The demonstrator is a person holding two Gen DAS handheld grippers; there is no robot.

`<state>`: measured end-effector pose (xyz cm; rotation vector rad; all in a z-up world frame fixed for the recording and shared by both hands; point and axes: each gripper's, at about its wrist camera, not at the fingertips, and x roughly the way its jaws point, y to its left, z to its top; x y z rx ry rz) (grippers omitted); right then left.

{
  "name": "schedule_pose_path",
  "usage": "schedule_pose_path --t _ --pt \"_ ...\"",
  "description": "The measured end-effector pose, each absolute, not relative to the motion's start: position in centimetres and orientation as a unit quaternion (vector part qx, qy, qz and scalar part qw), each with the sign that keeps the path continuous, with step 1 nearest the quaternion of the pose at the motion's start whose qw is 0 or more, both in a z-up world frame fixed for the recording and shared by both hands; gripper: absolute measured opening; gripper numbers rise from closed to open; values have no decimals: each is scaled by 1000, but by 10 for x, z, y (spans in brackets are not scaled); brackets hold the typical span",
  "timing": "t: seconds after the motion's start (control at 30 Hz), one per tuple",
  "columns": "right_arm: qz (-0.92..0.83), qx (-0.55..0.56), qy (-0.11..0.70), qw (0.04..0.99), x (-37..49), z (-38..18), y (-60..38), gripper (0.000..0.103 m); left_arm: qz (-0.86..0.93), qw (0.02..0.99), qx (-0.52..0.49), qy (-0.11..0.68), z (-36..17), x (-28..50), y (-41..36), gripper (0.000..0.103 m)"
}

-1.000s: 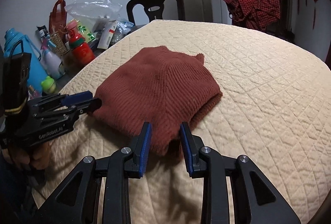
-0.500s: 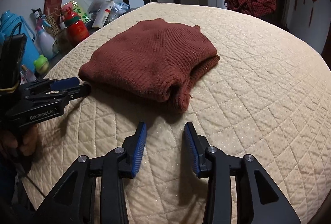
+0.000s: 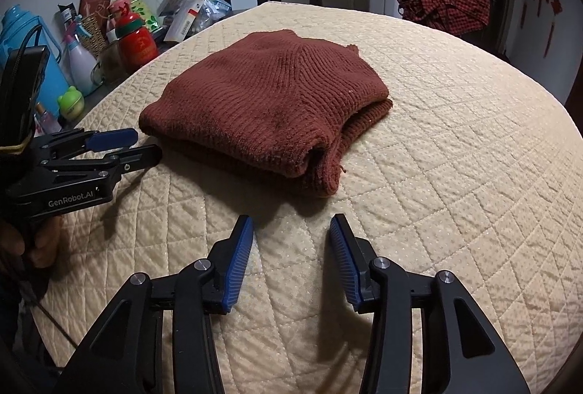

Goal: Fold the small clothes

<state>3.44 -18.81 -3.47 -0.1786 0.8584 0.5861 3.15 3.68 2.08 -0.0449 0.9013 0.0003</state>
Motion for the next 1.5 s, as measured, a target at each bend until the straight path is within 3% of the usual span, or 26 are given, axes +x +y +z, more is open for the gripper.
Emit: schedule_pose_path --t 1.5 --pt "280 -85 409 864 33 -35 -187 46 -6 900 -21 436 20 32 36 61"
